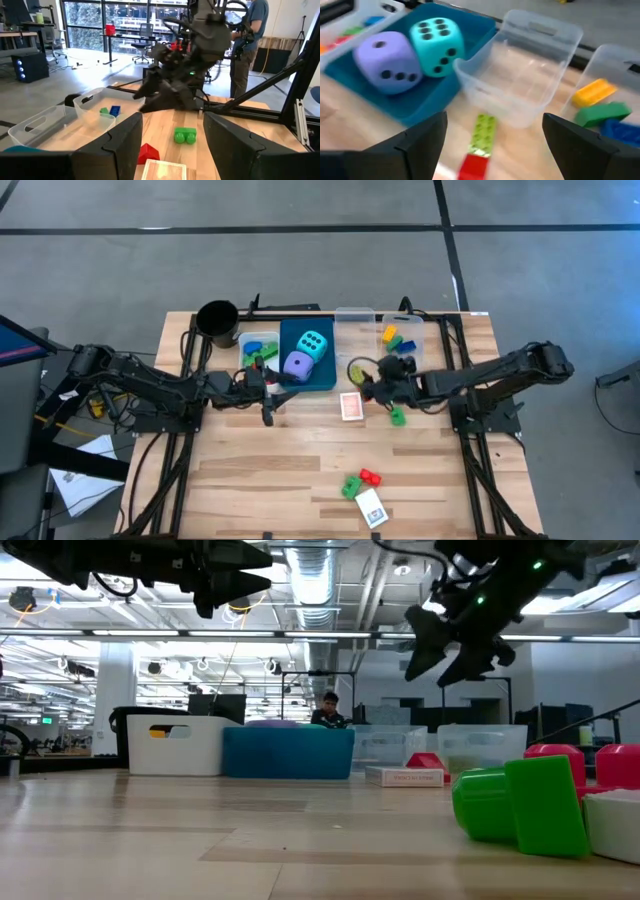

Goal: Pick & Place Toys
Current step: Put the small red game piece into the right transparent bin

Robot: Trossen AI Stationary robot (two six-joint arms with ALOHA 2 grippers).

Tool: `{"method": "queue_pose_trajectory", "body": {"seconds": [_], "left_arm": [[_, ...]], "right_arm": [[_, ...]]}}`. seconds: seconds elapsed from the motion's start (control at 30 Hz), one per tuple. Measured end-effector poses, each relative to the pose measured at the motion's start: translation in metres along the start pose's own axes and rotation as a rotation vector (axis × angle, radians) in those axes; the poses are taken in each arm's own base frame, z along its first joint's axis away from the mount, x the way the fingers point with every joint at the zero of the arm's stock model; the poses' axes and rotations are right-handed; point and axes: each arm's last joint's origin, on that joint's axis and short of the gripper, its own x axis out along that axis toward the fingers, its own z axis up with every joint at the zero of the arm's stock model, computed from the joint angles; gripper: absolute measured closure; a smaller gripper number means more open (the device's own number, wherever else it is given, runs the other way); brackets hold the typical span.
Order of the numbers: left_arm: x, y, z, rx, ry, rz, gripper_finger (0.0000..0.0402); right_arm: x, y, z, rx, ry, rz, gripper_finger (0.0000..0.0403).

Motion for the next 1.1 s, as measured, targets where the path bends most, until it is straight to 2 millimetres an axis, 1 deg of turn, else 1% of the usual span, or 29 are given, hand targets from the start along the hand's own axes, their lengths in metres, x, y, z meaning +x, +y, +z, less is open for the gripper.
{"method": "queue_pose_trajectory", "body": {"seconds": [0.13, 0.27, 0.47, 0.6, 0.73, 0.93, 1.1], "left_arm": [[0.0, 0.0, 0.0, 0.0, -0.001, 0.0, 0.0198], [0.0, 0.0, 0.002, -0.002, -0.015, 0.0, 0.0198], [0.0, 0.0, 0.003, 0.03, -0.028, 0.004, 0.0198], [0.0, 0.0, 0.003, 0.042, -0.029, 0.004, 0.0198], [0.0, 0.0, 0.003, 0.043, -0.028, 0.003, 0.0198], [0.0, 0.0, 0.002, 0.007, -0.02, -0.003, 0.0198], [0.0, 0.0, 0.002, -0.004, -0.018, -0.003, 0.0198]], "right_arm": [[-0.009, 0.005, -0.008, 0.062, 0.022, 0.037, 0.0085], [-0.005, 0.012, -0.025, 0.098, 0.094, 0.046, 0.0086], [0.016, 0.029, -0.058, 0.067, 0.184, 0.032, 0.0086], [0.029, 0.038, -0.073, 0.082, 0.208, 0.031, 0.0086], [0.038, 0.041, -0.085, 0.096, 0.233, -0.007, 0.0086], [0.046, 0.052, -0.09, 0.111, 0.237, -0.027, 0.0086], [0.051, 0.06, -0.086, 0.08, 0.228, -0.028, 0.0086]]}}
